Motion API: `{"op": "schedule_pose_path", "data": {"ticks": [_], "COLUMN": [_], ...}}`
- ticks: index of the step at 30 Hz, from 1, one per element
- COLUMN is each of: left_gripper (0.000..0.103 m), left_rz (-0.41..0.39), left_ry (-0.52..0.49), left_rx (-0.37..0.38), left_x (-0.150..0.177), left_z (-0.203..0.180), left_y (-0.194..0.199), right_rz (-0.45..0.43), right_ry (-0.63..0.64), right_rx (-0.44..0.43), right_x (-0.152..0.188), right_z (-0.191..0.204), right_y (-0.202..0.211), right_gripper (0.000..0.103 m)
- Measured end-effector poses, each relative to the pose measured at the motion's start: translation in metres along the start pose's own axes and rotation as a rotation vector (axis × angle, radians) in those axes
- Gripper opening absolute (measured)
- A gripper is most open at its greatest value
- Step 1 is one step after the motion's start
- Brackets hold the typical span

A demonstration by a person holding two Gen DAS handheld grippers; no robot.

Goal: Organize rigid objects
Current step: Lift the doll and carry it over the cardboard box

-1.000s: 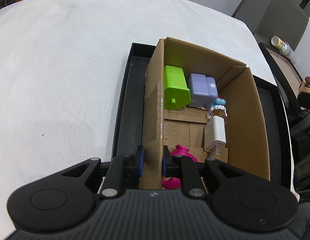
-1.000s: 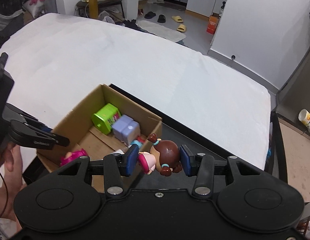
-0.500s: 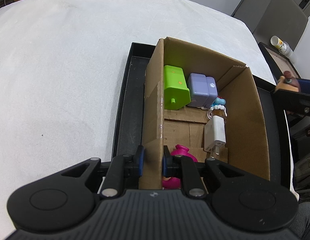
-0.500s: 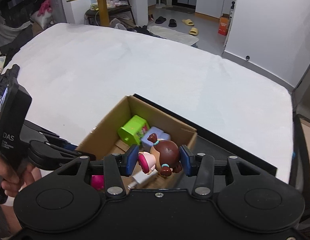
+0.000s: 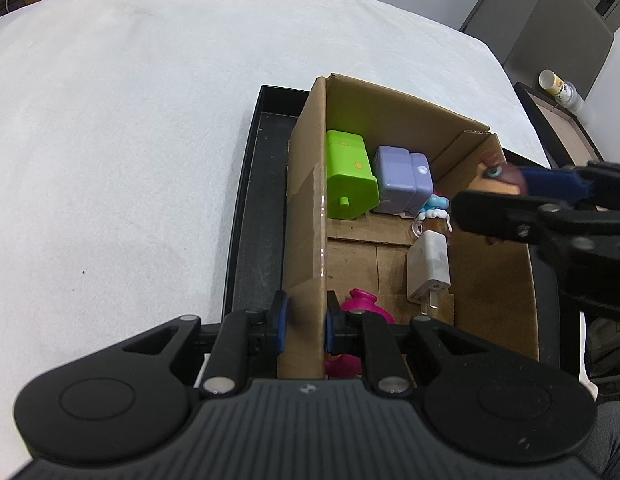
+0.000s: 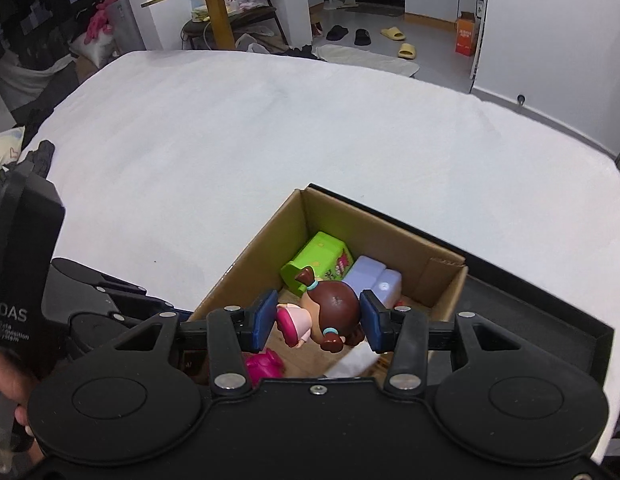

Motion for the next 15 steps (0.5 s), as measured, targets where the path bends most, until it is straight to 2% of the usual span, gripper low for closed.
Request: {"op": "schedule_pose_path", "data": {"ticks": [15], "left_gripper": [0.016], "left_rz": [-0.003], "left_ry": [-0.009], "left_rx": [0.006], "left_x": [0.001], "left_z": [0.0], "left_y": [0.001], "right_rz": [0.062], "right_ry": [-0.126], "right_rx": [-0.054], "right_x": [0.008], "right_z": [-0.008], "right_y": [-0.045], "right_gripper": [0.045]}}
Point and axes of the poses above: each gripper's, at about its wrist camera, not at the fingertips, and y roughly against the way its jaws point, z to its left, x to its underside, the point moved 2 cm from there along -y, roughly the way its jaws point, and after that the axes turned 8 degrees about z, right-handed, at the moved point
